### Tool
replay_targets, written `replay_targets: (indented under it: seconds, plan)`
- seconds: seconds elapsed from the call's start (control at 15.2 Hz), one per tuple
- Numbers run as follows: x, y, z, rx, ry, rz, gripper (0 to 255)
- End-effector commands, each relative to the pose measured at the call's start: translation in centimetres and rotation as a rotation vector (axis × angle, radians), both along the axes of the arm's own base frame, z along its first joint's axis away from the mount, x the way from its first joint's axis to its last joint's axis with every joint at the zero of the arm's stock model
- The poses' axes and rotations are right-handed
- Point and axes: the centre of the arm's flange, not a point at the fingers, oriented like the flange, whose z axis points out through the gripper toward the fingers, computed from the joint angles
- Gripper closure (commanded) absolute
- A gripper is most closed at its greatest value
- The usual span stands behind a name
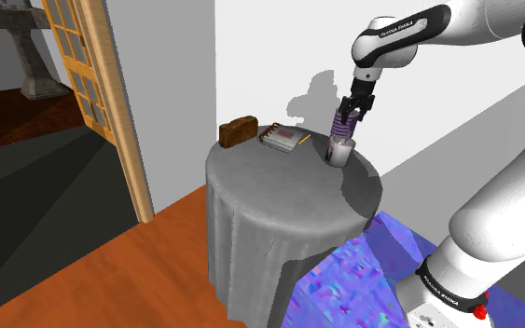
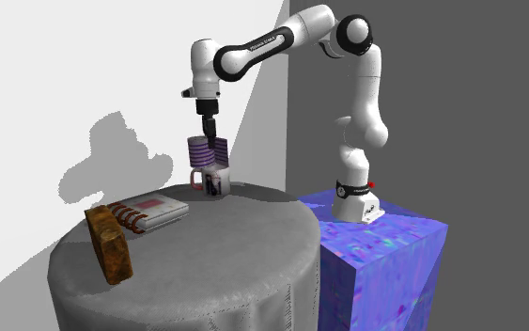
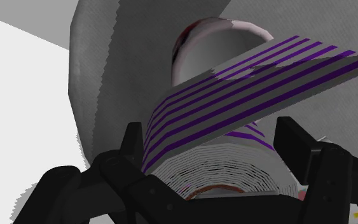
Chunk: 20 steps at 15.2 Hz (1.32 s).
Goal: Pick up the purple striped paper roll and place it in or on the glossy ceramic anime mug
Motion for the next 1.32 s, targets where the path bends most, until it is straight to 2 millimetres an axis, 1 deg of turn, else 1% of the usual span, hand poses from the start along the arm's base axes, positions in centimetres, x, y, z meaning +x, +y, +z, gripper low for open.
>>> replay_targets:
  seconds: [0.0, 0.2, 0.26, 0.59, 0.79, 0.86, 1.25]
  plan:
    - [0.0, 0.0, 0.0, 0.0, -0.001, 0.0, 255]
    - [0.0, 0.0, 0.0, 0.0, -0.001, 0.0, 255]
    - [0.0, 0.0, 0.0, 0.0, -0.001, 0.0, 0]
    - [0.0, 0.0, 0.0, 0.0, -0.001, 0.0, 0]
    - [0.0, 0.0, 3.9, 0.0, -0.001, 0.0, 0]
    - [0.1, 0.1, 5.0, 0.0, -0.001, 0.0, 0]
    - [0.1, 0.1, 5.0, 0.0, -0.001, 0.0, 0]
